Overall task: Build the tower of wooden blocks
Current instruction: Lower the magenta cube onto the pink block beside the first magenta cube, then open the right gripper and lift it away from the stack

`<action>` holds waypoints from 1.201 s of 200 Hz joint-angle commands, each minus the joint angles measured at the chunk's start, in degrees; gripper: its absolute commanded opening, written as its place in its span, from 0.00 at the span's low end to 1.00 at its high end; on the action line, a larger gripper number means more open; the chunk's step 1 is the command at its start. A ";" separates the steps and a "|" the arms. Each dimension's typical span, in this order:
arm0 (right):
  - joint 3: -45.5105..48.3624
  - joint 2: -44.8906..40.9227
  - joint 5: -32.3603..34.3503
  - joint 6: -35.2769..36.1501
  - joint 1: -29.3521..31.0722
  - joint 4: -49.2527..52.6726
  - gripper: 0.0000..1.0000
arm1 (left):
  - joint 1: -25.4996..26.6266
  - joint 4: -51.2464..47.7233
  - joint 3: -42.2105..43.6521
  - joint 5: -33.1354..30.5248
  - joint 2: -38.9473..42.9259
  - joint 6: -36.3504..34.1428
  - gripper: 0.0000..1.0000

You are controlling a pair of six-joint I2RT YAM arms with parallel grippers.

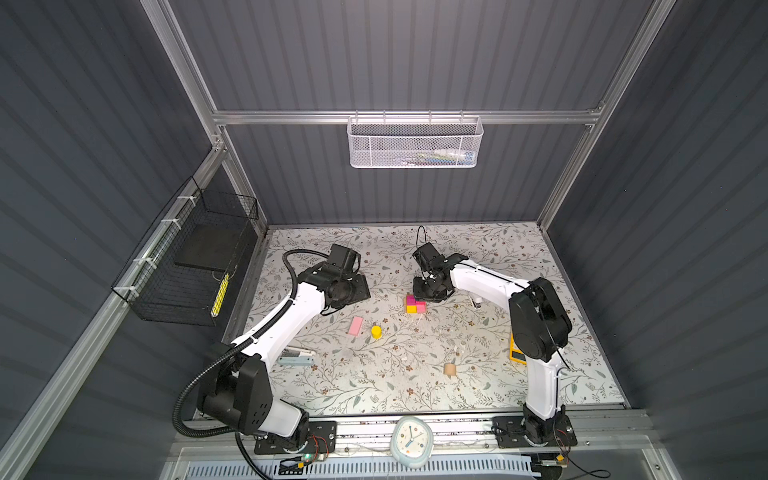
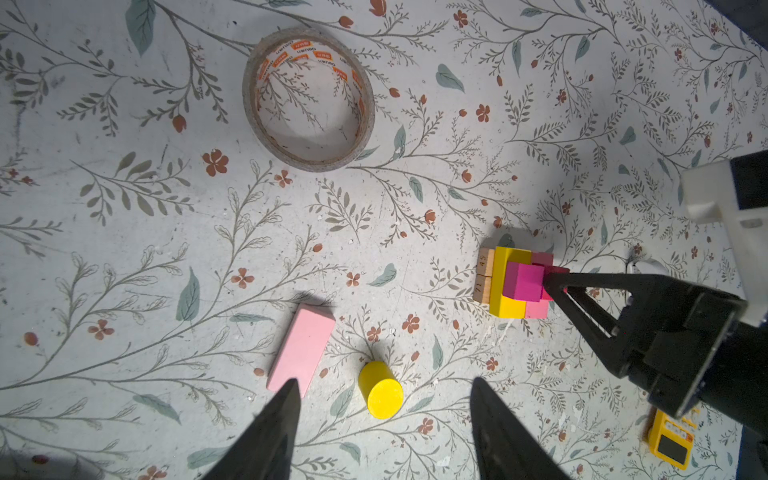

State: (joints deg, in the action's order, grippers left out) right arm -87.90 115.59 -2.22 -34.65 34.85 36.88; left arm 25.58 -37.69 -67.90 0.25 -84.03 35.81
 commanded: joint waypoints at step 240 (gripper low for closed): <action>14.41 -18.33 -6.22 0.19 -5.25 -8.09 0.46 | 8.22 3.84 -8.00 6.26 -9.24 2.75 0.60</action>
State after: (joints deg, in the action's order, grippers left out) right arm -75.92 98.21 -5.45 -34.65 30.65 32.03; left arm 33.71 -35.35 -73.65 3.20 -90.78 37.21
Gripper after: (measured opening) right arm 0.457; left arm 0.607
